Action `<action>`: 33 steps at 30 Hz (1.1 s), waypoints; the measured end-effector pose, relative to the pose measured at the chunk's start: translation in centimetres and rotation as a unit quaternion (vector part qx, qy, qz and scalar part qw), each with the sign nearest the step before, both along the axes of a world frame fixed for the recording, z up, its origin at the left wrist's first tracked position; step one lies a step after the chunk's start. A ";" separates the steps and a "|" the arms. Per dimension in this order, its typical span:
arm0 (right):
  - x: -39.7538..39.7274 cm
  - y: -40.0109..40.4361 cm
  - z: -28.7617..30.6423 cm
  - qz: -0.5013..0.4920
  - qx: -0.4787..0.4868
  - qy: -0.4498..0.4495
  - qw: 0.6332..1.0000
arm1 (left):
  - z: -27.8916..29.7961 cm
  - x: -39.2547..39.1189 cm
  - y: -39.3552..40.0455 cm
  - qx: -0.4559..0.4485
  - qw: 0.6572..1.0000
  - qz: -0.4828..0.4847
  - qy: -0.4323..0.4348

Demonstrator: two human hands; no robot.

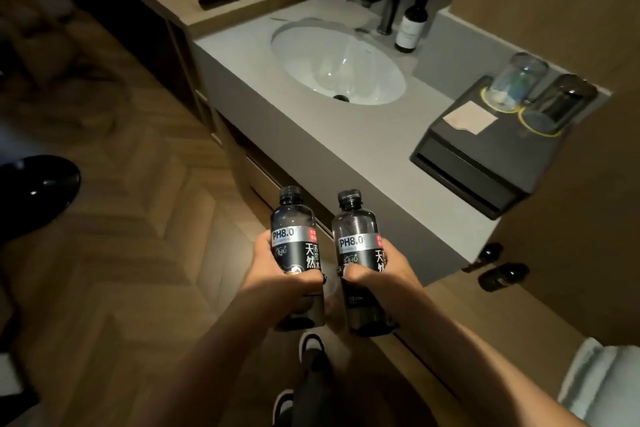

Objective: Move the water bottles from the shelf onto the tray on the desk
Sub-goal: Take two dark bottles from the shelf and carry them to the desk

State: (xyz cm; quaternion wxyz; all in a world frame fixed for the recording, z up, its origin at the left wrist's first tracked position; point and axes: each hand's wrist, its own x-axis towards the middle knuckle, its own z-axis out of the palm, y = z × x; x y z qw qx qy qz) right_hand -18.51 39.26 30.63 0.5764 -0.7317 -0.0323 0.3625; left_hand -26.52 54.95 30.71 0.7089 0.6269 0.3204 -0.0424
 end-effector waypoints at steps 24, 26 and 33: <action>19.5 16.4 1.7 0.027 -0.006 -0.084 0.996 | 2.7 18.2 15.7 0.043 0.998 0.033 -0.023; 20.4 18.3 1.9 0.022 -0.012 -0.090 0.996 | 2.6 19.3 17.6 0.043 0.998 0.026 -0.023; 23.9 27.8 2.3 -0.008 -0.042 -0.115 0.992 | 1.9 23.9 27.5 0.055 0.997 -0.044 -0.021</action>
